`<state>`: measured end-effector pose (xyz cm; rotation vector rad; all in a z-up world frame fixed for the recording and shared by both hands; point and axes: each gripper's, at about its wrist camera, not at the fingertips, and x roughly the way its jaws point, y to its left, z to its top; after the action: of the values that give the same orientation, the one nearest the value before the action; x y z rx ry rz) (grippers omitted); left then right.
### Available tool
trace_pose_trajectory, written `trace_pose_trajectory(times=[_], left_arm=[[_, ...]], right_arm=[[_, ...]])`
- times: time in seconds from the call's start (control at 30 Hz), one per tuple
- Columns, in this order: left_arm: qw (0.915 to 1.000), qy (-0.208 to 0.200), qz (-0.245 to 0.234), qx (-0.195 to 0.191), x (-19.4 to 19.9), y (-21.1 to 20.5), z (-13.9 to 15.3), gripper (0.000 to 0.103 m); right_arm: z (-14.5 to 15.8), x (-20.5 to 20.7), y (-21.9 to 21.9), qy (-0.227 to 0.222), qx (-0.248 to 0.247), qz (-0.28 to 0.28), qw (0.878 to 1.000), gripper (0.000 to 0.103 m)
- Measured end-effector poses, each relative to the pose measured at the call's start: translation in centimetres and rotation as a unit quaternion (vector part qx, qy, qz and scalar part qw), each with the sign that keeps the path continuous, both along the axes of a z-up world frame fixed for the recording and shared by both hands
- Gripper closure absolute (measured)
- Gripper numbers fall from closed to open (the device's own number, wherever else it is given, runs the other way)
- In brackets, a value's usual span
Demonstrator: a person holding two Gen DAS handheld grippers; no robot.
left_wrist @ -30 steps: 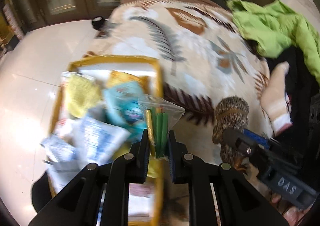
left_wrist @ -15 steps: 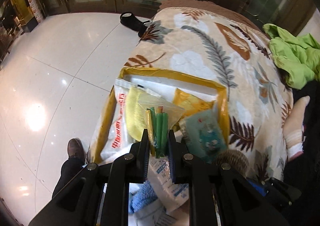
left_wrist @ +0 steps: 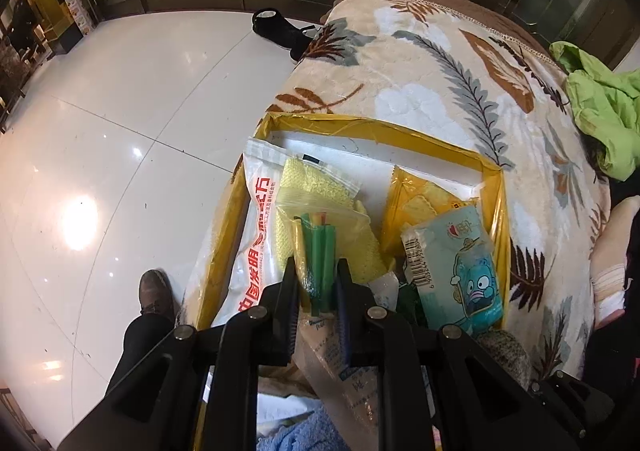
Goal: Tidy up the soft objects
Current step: 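Carry both items over the box and open both tools to drop them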
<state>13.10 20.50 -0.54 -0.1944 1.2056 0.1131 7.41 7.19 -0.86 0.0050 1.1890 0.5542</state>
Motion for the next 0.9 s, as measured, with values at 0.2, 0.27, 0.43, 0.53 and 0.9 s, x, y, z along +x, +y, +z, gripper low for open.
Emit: trace_pose_trajectory(times=[0.2, 0.27, 0.43, 0.53, 0.9], left_arm=[[0.9999, -0.009, 0.000, 0.014, 0.0, -0.3, 0.0, 0.088], [0.9997, -0.012, -0.001, 0.020, 0.0, -0.5, 0.0, 0.088], [0.9995, -0.017, 0.003, 0.025, 0.0, -0.6, 0.0, 0.088], [0.9995, -0.017, 0.003, 0.026, 0.0, -0.6, 0.1, 0.087], [0.9989, -0.040, 0.006, 0.023, -0.4, -0.6, 1.5, 0.041]], right_arm=[[0.4, 0.0, 0.3, -0.003, -0.014, 0.006, 1.000, 0.067], [0.6, 0.1, 0.2, 0.001, -0.015, 0.004, 1.000, 0.067], [1.1, -0.4, 0.3, -0.011, -0.029, 0.017, 0.999, 0.067], [1.7, -0.7, 0.5, -0.024, -0.034, 0.026, 0.999, 0.067], [3.7, -1.4, 0.2, -0.062, -0.025, 0.041, 0.997, 0.067]])
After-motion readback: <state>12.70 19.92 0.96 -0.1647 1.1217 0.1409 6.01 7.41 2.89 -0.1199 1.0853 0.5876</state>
